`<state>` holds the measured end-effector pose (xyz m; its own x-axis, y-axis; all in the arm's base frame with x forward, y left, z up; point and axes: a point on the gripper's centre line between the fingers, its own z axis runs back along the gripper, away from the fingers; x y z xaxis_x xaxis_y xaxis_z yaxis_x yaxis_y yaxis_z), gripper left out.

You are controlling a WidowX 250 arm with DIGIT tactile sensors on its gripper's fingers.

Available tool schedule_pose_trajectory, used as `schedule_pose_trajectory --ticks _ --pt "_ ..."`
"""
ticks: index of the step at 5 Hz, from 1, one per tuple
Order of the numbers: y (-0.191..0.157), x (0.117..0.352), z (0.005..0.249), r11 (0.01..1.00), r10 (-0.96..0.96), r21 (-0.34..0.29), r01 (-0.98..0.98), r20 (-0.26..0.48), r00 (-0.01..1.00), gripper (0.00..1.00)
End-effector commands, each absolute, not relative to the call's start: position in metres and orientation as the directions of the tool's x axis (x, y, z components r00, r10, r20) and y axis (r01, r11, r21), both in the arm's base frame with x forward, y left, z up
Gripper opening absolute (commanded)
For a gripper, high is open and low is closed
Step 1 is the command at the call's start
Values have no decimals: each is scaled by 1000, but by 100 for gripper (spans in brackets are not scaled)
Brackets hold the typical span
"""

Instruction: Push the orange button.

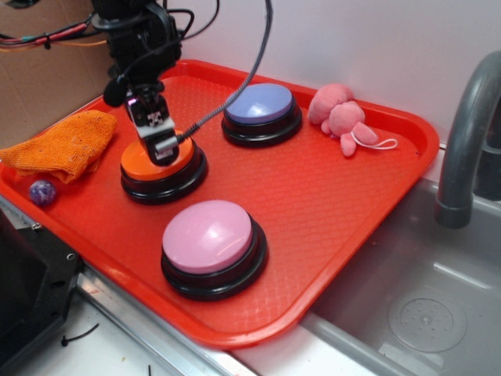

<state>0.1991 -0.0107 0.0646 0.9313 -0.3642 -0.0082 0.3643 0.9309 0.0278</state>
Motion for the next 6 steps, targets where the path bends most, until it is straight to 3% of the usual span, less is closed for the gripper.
schedule_pose_trajectory --ticks 1,3,6 --pt "-23 207 56 919 -392 48 392 -6 920 100" --pt "-21 210 68 931 -365 21 365 -21 931 100" --pt "-25 219 111 946 -317 67 318 -29 948 100"
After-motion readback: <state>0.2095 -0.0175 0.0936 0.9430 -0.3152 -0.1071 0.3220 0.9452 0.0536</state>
